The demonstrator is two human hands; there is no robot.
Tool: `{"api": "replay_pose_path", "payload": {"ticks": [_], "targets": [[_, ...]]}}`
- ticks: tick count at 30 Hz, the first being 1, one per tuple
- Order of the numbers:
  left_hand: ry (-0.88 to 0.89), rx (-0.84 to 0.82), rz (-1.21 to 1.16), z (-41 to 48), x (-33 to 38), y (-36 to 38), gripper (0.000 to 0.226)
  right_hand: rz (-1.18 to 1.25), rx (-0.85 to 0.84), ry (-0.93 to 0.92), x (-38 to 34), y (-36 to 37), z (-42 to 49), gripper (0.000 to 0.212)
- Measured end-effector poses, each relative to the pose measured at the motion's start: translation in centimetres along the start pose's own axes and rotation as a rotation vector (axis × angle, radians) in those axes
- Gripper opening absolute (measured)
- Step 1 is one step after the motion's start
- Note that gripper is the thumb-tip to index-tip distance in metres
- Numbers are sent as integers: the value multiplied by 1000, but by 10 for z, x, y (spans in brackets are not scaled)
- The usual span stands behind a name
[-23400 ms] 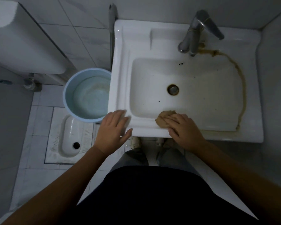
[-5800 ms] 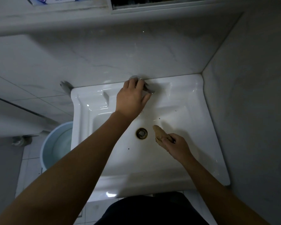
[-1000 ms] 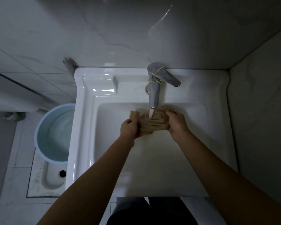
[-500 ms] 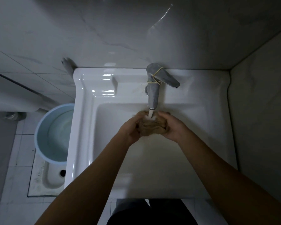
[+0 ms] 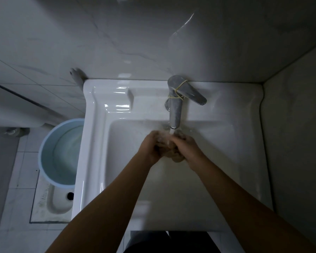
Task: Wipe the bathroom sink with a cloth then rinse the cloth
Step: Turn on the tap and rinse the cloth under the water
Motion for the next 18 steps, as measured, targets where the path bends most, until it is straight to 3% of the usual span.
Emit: {"api": "replay_pose_path", "payload": {"ticks": [3, 6, 9, 11, 13, 16, 18], "targets": [[25, 40, 28, 1, -1, 8, 42, -67, 272, -105, 1, -12, 13, 25], [46, 27, 120, 3, -4, 6, 46, 24, 332, -44, 4, -15, 22, 19], [41, 53, 104, 7, -5, 1, 42, 241, 299, 58, 5, -10, 29, 17], [51, 100, 138, 10, -6, -6, 37, 462, 181, 117, 6, -3, 28, 11], [31, 118, 123, 15, -7, -12, 35, 530, 29, 157, 5, 6, 28, 18], [-23, 119, 102, 18, -10, -8, 27, 323, -56, 183, 6, 24, 28, 31], [1, 147, 115, 22, -13, -2, 20, 69, 128, 93, 5, 25, 34, 24]]}}
Point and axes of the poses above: each hand's wrist, its own z-axis towards the middle knuckle, its own y-axis out of the palm, x = y × z, the point moved 2 cm from there along z, towards the middle knuckle, and after that the axes turned 8 degrees about y, right-handed, at the moved point
